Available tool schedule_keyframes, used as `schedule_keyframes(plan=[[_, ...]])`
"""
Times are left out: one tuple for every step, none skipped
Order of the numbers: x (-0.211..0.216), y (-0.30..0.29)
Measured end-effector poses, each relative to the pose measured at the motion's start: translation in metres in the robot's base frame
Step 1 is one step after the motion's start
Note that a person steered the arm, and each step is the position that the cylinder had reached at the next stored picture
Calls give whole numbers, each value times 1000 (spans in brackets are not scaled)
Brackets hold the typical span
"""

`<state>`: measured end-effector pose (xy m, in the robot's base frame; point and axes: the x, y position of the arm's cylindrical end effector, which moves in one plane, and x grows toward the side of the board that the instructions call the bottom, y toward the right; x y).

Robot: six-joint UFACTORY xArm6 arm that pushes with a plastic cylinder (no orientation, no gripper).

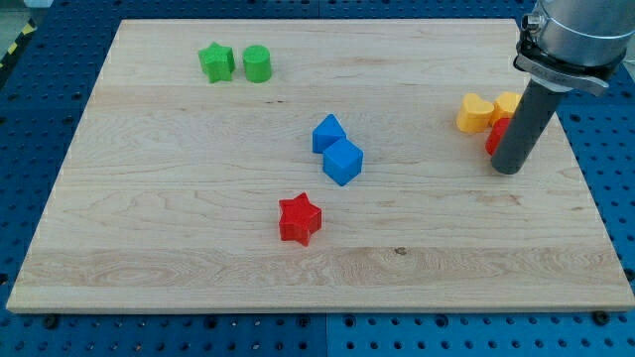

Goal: Move the red star to the bottom right side of the board

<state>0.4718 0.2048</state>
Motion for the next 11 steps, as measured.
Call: schedule_keyframes(plan=[[44, -41], [83, -98], [100, -173], [108, -261], [103, -324], [72, -332], [68, -330], [68, -292], [68, -233], [68, -187], [68, -143]])
